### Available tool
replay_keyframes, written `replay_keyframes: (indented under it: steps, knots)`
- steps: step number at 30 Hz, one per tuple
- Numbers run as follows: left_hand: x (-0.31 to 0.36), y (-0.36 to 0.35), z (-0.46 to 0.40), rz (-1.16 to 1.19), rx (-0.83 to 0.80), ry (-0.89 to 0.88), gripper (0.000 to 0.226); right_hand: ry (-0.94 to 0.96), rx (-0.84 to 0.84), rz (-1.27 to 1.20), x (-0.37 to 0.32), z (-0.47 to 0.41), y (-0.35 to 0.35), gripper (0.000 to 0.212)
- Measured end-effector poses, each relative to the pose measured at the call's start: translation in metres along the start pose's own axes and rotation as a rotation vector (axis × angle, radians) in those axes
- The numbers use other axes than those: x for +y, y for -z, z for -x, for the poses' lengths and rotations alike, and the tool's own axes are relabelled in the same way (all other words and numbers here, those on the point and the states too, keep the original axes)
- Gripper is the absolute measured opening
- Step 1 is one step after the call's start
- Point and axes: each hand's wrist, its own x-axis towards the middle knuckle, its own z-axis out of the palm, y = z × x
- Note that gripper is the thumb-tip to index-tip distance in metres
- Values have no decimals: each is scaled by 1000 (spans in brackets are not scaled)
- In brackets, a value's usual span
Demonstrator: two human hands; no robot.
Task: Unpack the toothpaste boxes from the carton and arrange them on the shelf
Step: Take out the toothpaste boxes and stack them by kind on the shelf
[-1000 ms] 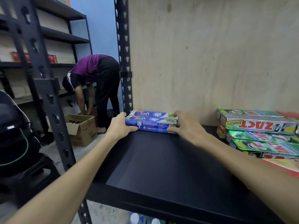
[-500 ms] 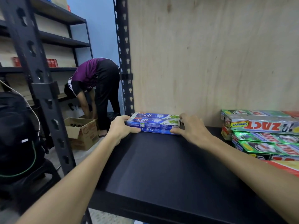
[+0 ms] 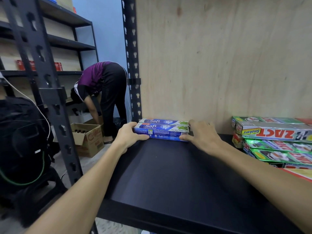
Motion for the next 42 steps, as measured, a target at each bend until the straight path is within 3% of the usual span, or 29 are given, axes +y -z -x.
replay_keyframes:
  steps: [3,9,16,20,27,32,42]
  knots:
    - [1,1,4,-30,7,11,96,11,7,106,-6,-2,8,53]
    - [12,0,27,-109,58,-55,108,-43,8,-30,-4,20,13,56]
    - [31,-6,70,-222,143,-180,102,-58,-9,-87,-9,54,38,72]
    - [48,-15,109,-267,222,-350,84,-63,6,-81,-12,80,56,73]
    - [95,-56,173,-141,244,-454,81,-83,178,-52,-2,132,97,71]
    - [148,-102,208,-88,200,-495,77,-143,269,-21,45,170,140,72]
    - [241,-233,278,-319,10,-641,74,-393,304,221,196,272,207,73]
